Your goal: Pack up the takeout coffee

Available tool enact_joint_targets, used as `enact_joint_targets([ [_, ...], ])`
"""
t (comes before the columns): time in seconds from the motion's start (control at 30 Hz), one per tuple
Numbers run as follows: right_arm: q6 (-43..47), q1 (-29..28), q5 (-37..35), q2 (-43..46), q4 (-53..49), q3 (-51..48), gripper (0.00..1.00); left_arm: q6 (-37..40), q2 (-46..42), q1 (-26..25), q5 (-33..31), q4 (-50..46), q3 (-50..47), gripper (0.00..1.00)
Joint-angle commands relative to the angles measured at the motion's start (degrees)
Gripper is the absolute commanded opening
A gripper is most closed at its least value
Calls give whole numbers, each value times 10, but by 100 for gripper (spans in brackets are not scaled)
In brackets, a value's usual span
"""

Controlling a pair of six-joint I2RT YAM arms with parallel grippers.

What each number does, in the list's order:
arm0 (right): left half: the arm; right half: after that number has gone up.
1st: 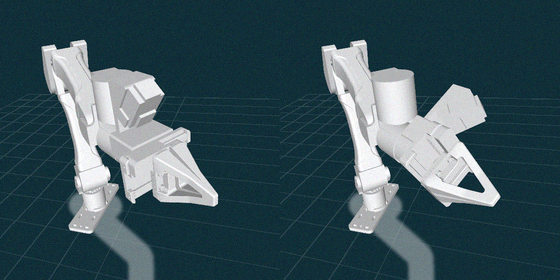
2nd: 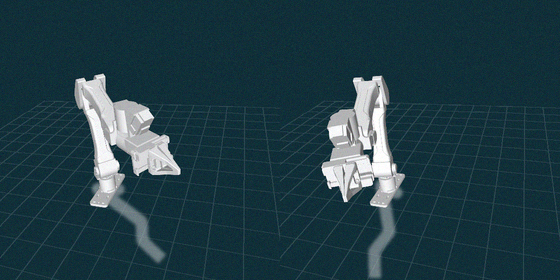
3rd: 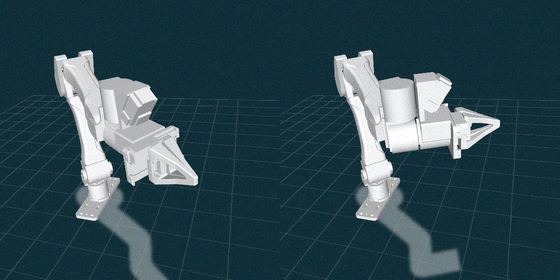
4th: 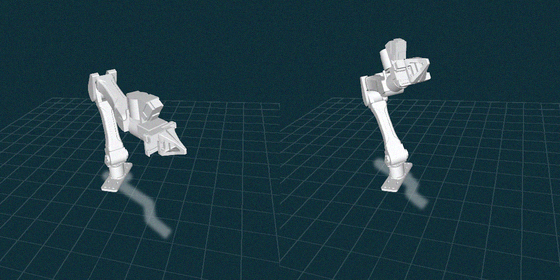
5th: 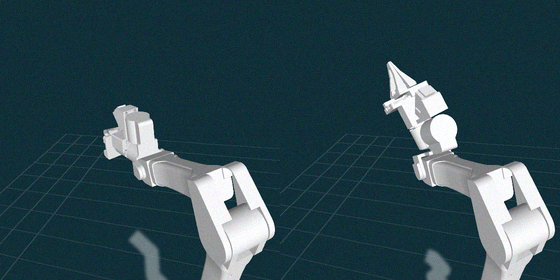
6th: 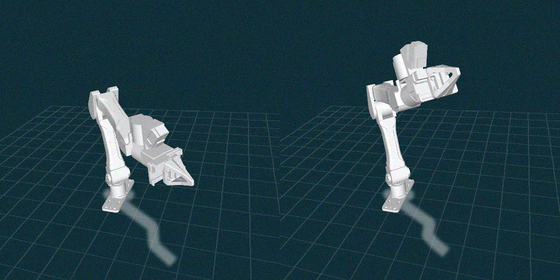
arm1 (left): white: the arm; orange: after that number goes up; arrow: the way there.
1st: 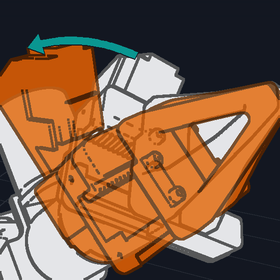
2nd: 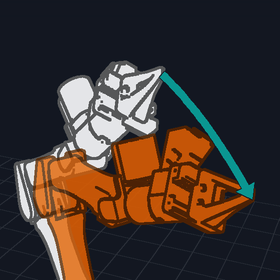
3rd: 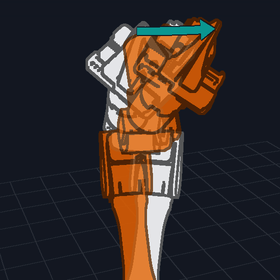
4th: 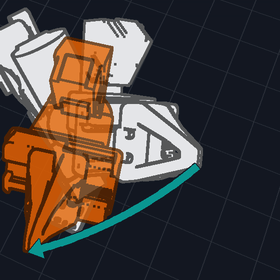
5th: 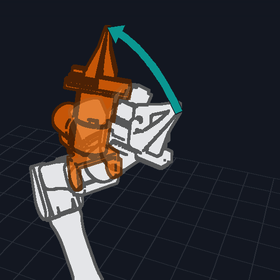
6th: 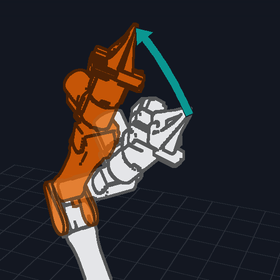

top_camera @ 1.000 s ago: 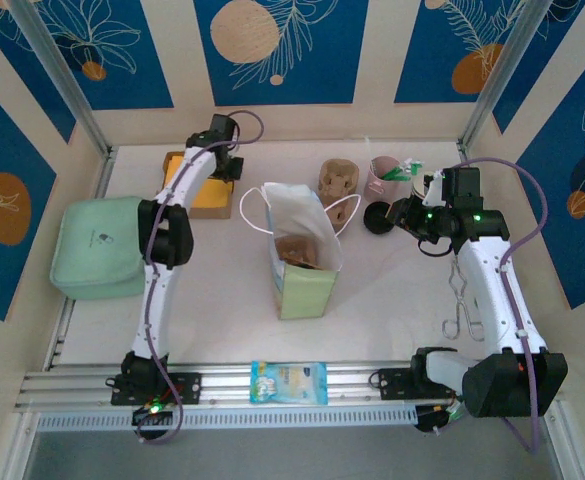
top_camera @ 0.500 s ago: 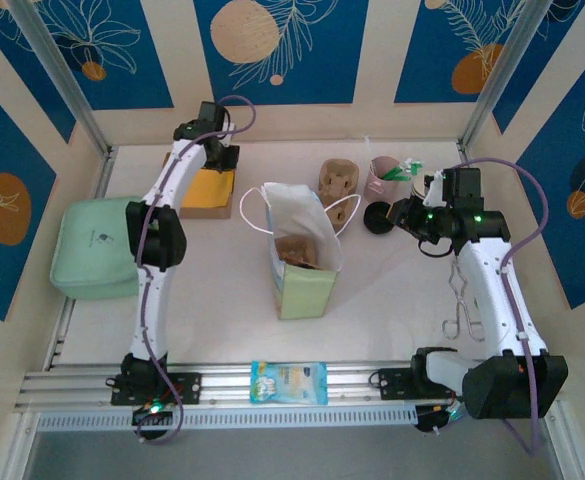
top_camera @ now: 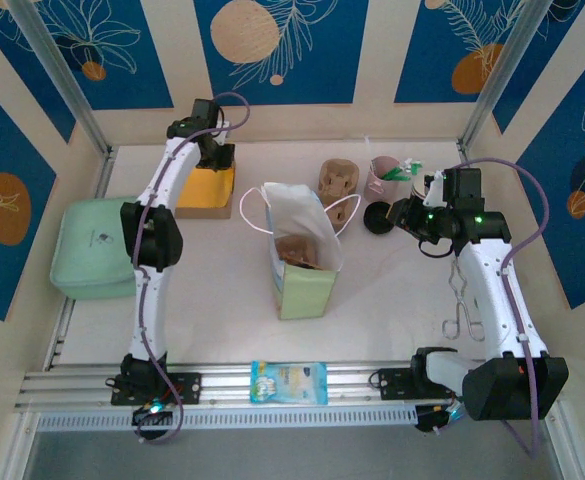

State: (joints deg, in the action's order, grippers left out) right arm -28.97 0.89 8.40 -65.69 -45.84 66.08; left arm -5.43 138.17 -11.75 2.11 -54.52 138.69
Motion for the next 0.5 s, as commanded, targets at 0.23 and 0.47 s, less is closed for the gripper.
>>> enact_joint_targets([
  [0.23,4,1,10,8,-10,1,35,7,18,11,1,-8,16,18],
  [0.47,5,1,8,8,-11,0,35,5,26,15,7,-13,15,26],
])
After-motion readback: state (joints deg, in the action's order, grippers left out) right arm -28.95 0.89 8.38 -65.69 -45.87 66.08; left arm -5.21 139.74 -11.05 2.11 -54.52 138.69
